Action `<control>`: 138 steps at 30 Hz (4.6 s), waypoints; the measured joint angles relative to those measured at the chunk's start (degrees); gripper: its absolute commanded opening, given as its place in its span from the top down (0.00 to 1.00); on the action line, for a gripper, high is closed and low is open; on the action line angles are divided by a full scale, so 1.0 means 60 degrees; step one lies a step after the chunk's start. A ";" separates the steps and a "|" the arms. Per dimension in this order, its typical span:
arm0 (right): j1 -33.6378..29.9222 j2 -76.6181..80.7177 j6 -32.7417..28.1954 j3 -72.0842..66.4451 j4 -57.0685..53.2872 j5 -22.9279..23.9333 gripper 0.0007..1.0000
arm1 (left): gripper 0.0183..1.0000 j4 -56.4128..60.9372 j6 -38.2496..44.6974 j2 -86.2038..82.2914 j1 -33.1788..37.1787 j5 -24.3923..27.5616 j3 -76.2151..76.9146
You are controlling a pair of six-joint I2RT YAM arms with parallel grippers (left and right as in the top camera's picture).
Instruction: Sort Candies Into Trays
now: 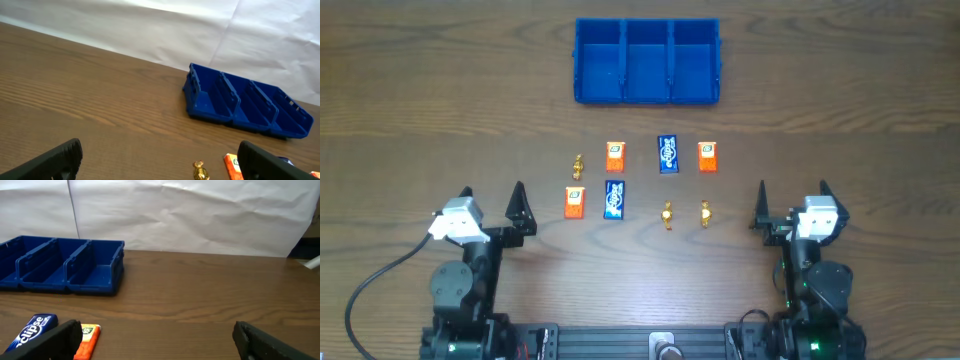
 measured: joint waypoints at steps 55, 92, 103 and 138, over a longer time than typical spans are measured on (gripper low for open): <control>0.0000 0.0000 0.0000 0.0000 0.0000 0.0000 0.00 | 0.00 0.0000 0.0000 0.0000 0.0000 0.0000 0.0000; 0.0000 0.0000 -0.0004 0.0000 0.0004 0.0004 0.00 | 0.00 -0.6124 0.0324 0.3810 -0.1195 0.0823 0.4816; 0.0000 0.0000 0.0000 0.0000 0.0000 0.0004 0.00 | 0.00 -0.6623 -0.0918 1.0003 -0.3603 0.0153 0.6889; 0.0000 0.0000 -0.0004 0.0000 0.0000 0.0000 0.00 | 0.09 -0.5778 -0.2095 1.6211 -0.3763 -0.0678 0.8914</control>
